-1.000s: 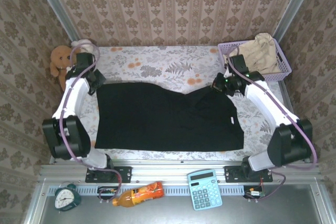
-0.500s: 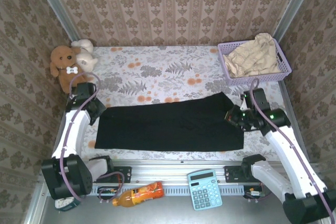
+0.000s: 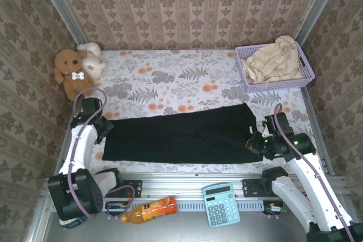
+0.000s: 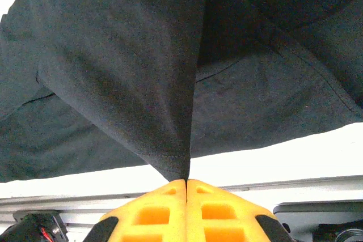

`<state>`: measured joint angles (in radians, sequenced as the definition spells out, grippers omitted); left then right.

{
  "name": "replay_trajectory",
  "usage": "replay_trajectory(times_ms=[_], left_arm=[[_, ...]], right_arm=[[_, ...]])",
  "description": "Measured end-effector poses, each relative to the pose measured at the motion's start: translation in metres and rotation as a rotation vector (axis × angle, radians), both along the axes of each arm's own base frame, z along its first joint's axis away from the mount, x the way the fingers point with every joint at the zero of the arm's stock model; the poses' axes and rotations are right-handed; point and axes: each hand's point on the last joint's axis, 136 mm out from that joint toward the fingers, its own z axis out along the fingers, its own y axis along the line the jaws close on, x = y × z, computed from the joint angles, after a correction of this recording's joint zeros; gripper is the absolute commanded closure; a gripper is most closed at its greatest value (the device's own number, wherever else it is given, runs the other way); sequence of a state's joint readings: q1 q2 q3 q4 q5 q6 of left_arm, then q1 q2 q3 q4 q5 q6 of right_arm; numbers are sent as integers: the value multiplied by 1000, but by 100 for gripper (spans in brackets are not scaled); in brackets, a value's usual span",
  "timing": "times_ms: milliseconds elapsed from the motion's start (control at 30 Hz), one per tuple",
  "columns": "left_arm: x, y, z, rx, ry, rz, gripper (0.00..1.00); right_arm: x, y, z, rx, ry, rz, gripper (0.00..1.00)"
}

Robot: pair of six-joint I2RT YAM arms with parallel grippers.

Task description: Fold and stack the mixed laundry pile

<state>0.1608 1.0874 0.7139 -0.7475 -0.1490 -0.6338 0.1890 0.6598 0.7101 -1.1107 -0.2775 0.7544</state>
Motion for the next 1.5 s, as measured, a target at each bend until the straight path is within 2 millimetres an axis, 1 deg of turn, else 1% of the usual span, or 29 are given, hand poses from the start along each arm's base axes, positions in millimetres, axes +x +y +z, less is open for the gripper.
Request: replay_trajectory(times_ms=[33,67,100,133,167,233,300,400,467,533,600,700,800,867,933,1033,1100,1200,1300,1367,1500], left_arm=[[0,2,-3,-3,16,-1,42],[1,3,-7,-9,40,-5,15],[2,4,-10,-12,57,-7,0],[4,5,-13,-19,80,-12,0],[7,5,-14,-23,92,-19,0],[14,5,-13,-27,93,-29,0],[20,3,-7,-27,73,-41,0],[31,-7,4,-34,30,-82,0],[41,-18,10,-48,-1,-119,3],[53,-32,16,-72,-33,-164,6],[64,-46,17,-102,-56,-198,8],[74,-69,7,-145,-51,-240,8],[80,-87,-9,-176,-24,-263,8],[83,-93,-19,-194,-13,-261,8],[85,-93,-31,-204,10,-244,8],[87,-91,-52,-207,56,-229,8],[86,-89,-64,-203,94,-219,8],[95,-85,-62,-200,87,-205,8],[99,-81,-65,-197,89,-192,8],[99,-80,-64,-197,87,-189,8],[100,-79,-64,-196,86,-188,8]], right_arm=[[-1,1,1,6,0,-2,77],[-2,1,1,10,-4,1,67],[-4,1,2,11,-4,5,52],[-6,1,2,11,-3,8,38],[-7,1,2,8,-3,13,36],[-3,-1,3,-12,-2,27,36],[7,-4,8,-50,-6,35,36],[42,-7,17,-106,-31,41,39],[74,-10,15,-137,-47,31,41],[106,-14,4,-160,-54,10,43],[131,-22,-11,-178,-47,-21,47],[164,-34,-35,-190,-28,-66,52],[198,-42,-53,-196,-19,-83,56],[216,-45,-59,-197,-26,-85,55],[232,-45,-62,-196,-41,-86,55],[250,-45,-64,-198,-53,-85,55],[258,-45,-68,-199,-47,-85,56],[263,-45,-81,-201,-21,-83,59],[261,-47,-90,-214,9,-84,59],[259,-49,-91,-224,16,-88,62],[257,-52,-92,-248,25,-93,64]])
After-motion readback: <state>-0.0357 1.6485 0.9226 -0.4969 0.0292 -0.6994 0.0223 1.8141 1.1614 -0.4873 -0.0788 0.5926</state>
